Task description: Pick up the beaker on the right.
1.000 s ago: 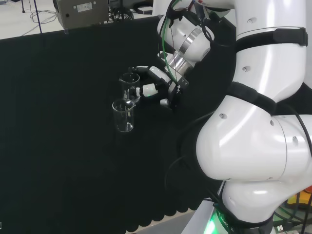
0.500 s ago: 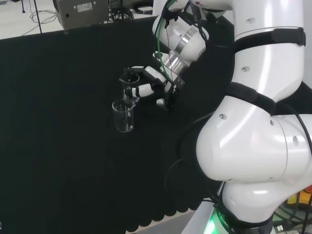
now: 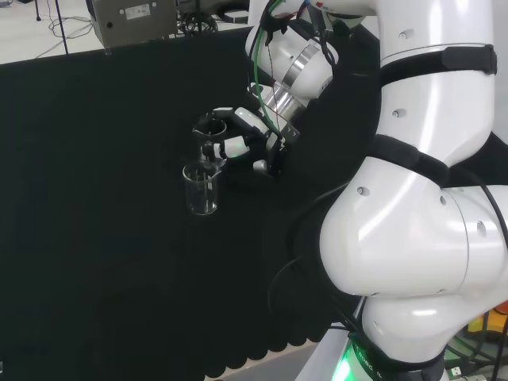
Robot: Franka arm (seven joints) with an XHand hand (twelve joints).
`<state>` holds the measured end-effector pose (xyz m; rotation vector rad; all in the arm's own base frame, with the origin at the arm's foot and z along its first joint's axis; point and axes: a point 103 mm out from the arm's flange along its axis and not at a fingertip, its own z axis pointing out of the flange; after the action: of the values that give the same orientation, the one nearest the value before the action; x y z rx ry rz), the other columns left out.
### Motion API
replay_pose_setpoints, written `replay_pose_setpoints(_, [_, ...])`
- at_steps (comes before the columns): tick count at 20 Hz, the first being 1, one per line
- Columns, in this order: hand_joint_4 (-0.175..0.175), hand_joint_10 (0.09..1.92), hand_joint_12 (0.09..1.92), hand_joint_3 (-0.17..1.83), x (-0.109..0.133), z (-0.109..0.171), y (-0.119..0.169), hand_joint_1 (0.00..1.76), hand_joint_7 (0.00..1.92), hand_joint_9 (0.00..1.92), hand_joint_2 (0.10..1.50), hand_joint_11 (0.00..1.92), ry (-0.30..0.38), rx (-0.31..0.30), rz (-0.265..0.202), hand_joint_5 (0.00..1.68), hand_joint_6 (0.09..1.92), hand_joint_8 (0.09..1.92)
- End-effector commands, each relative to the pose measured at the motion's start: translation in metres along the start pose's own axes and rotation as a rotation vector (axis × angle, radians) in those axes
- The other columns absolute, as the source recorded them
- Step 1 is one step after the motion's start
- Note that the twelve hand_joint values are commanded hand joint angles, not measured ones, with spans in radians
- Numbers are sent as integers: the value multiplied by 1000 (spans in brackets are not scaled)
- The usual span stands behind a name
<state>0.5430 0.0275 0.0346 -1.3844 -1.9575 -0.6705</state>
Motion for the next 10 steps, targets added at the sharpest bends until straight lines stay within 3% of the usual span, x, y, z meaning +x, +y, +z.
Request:
replay_pose_setpoints(1, [-63,584,1364,620,1,7,7,977,545,712,570,243,-10,-2,32,685,982,761])
replay_pose_setpoints(7, [-64,584,1336,658,3,9,8,1057,608,774,589,328,-31,-14,45,803,1047,768])
replay_pose_setpoints(8, [-30,582,1330,594,5,8,9,1075,647,804,681,353,-49,-26,51,891,1025,769])
replay_pose_setpoints(9, [-25,582,1317,531,6,6,9,1096,712,853,757,404,-64,-47,54,967,993,777])
replay_pose_setpoints(10, [-45,575,1286,486,9,4,9,1118,794,921,802,485,-88,-74,58,1021,958,783])
